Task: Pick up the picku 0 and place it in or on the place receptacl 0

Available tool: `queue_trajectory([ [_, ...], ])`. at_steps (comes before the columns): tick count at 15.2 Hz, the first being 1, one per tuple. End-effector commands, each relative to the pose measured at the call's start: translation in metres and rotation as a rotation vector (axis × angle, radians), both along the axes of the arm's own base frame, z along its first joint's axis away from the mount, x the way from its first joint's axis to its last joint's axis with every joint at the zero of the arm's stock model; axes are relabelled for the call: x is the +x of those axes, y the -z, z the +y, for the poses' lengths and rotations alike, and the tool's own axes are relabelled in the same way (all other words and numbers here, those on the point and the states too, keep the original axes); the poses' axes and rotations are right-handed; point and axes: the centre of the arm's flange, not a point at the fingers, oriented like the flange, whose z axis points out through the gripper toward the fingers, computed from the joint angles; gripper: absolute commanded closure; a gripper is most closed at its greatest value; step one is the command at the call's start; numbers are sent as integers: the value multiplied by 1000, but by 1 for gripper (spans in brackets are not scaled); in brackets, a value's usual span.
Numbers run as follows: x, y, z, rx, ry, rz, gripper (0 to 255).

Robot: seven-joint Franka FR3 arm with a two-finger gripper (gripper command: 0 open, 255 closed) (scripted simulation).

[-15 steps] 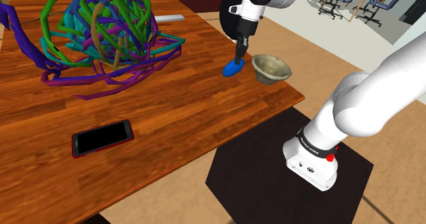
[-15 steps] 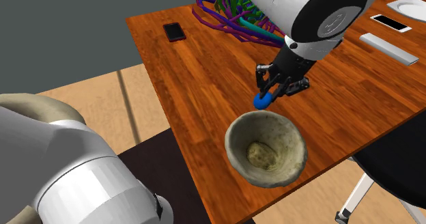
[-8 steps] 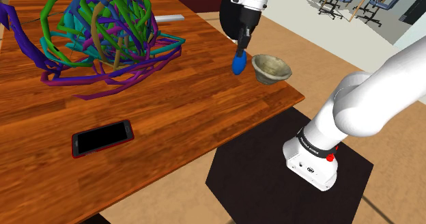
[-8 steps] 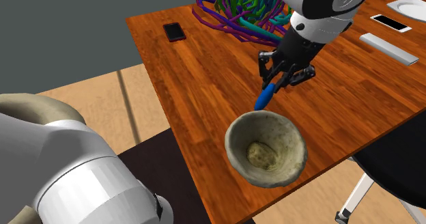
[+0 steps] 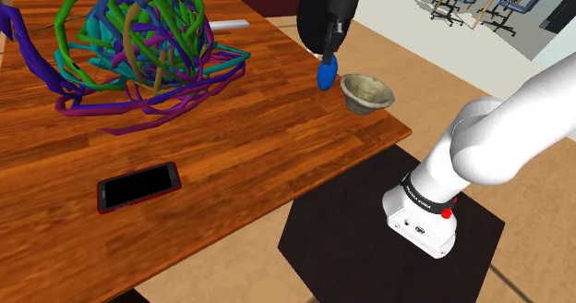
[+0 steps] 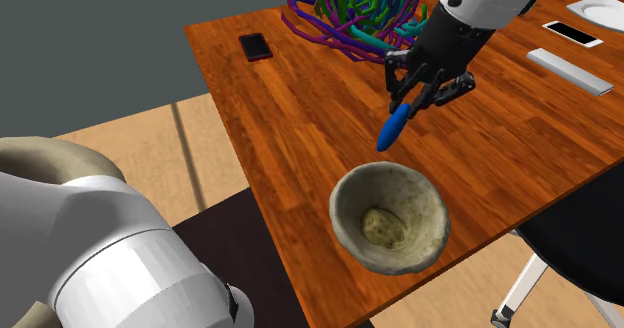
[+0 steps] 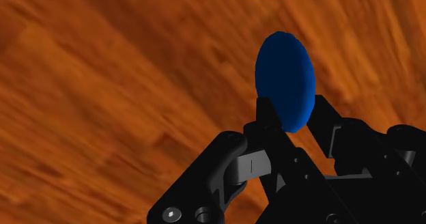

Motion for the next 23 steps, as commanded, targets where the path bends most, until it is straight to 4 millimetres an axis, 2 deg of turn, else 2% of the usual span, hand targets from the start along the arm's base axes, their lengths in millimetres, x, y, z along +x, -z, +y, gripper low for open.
queue_trajectory([
  [1,-1,-11,-1,0,0,0,255],
  [5,-1,-28,-1,0,0,0,255],
  [17,-118,-37,-114,0,0,0,255],
  [23,-118,-5,-114,0,0,0,255],
])
